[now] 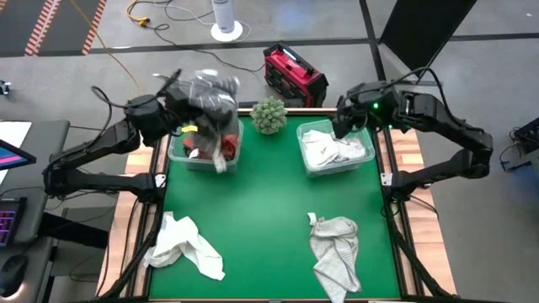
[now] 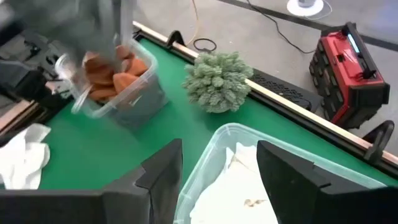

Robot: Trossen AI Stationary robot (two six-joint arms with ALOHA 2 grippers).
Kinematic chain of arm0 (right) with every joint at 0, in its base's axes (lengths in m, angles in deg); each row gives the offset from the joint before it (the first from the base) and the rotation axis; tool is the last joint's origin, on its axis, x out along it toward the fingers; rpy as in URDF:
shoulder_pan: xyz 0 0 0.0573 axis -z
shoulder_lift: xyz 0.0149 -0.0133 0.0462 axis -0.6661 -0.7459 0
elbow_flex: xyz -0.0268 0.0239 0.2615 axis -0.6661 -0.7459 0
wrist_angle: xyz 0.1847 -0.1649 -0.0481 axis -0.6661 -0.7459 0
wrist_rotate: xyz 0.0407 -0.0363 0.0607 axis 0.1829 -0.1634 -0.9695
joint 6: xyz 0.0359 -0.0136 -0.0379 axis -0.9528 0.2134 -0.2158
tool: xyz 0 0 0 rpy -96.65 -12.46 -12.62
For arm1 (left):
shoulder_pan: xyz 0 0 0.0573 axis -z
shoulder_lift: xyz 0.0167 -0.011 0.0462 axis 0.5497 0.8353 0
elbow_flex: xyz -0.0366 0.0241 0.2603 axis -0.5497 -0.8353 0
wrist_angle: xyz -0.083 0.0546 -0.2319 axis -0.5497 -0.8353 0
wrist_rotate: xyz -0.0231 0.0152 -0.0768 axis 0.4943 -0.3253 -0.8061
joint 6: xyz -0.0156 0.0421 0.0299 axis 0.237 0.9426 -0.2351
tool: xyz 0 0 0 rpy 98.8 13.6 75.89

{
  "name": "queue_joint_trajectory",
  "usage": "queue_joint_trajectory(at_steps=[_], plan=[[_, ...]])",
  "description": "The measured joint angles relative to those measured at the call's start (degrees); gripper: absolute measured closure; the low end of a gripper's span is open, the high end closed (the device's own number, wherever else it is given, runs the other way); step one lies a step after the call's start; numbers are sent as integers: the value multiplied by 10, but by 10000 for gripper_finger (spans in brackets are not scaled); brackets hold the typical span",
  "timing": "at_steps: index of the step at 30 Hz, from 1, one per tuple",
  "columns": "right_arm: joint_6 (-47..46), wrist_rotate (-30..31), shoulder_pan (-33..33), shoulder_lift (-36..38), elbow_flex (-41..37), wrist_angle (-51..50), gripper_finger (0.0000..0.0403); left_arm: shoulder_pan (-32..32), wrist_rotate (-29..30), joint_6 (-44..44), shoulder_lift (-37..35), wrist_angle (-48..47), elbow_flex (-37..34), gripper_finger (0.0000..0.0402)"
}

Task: Sort towels by color in basket
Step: Put the black pattern towel into the right transparent bin

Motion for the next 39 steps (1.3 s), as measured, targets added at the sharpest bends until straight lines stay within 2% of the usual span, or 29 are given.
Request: queue_joint_trajectory(at_steps=[4,8,13,17,19,21,23,29,35,39], plan=[[-4,24,-33,0,0,0,175,-5,31,111,-2,58,0,387],[-13,37,-56,-1,0,-2,175,-4,27,140,-1,11,0,387],[-13,38,-61,-1,0,-2,175,-2,-40,7,12,-127,0,387],[-13,49,-61,-1,0,-2,175,-1,-44,-96,46,-282,-2,387],[-13,53,-61,-1,0,-2,175,-1,-44,-158,59,-315,-22,387],[-13,54,-61,-1,0,-2,175,-4,-57,-206,67,-328,-57,387],[-17,54,-61,-1,0,0,175,-12,-98,-253,79,-322,-97,387],[-30,55,-76,-1,0,5,175,-57,-210,-361,146,-243,-183,387],[-38,58,-95,-1,0,4,175,-72,-268,-395,230,-236,-177,363],[-48,59,-108,-1,0,3,175,-72,-277,-391,242,-245,-160,339]])
